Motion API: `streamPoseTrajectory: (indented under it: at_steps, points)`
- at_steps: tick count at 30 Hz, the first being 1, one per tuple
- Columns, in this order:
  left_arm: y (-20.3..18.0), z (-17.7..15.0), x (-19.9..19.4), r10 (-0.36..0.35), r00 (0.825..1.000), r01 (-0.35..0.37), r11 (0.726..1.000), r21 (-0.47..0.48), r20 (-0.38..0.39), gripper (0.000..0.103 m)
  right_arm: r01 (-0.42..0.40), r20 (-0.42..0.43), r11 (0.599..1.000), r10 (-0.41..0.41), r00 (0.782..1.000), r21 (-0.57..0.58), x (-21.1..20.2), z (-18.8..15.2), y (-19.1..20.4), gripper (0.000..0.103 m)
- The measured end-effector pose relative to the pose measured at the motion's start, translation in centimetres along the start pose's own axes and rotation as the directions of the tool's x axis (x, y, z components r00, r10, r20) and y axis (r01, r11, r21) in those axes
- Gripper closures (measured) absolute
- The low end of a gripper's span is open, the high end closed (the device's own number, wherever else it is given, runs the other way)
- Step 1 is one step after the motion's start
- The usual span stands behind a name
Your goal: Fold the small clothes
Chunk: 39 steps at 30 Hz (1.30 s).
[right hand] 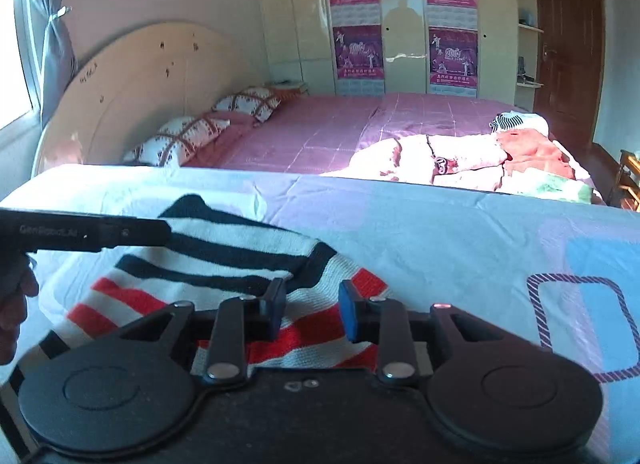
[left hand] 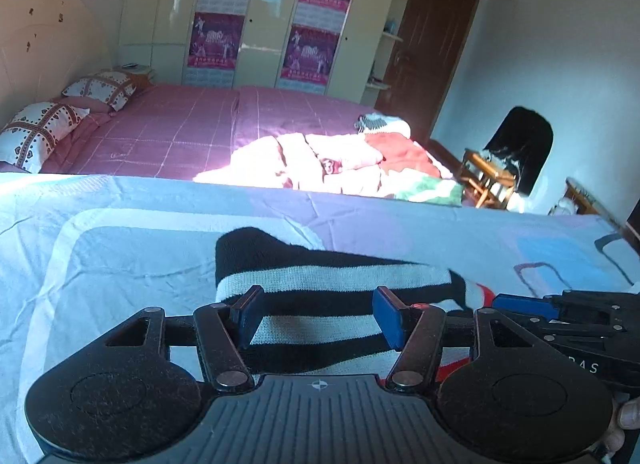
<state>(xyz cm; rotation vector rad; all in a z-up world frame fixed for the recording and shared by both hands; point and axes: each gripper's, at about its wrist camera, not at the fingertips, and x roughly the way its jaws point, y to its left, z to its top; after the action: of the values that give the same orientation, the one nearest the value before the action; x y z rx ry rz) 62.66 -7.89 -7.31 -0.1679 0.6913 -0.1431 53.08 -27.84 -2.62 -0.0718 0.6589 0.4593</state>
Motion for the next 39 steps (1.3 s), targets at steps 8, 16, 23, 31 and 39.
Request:
streamPoseTrajectory:
  at_steps: [8,16,23,31,39]
  points:
    - [-1.4,-0.7,0.0,0.066,0.996,-0.059,0.993,0.102,-0.059,0.044,-0.01,-0.029,0.998,0.012,1.0,0.061,1.0,-0.9,-1.4,0.064]
    - [-3.1,-3.3,-3.8,-0.022,0.998,0.028,0.996,0.091,-0.063,0.044,-0.121,-0.03,0.991,0.12,0.992,-0.05,-1.7,-1.0,1.6,0.076]
    - [-3.6,-3.9,-4.7,-0.002,0.998,0.01,0.991,0.13,-0.065,0.044,-0.079,-0.042,0.995,0.077,0.996,-0.061,-1.4,-2.0,2.3,0.075]
    - [-4.4,-4.7,-10.4,-0.001,1.0,0.004,0.994,0.106,-0.031,0.044,-0.113,0.025,0.993,0.114,0.993,-0.034,-7.5,-2.3,2.8,0.072]
    - [-4.6,-6.1,-10.8,-0.002,0.998,0.009,0.992,0.128,-0.057,0.044,-0.078,-0.038,0.996,0.077,0.996,-0.031,-7.5,-3.6,3.9,0.073]
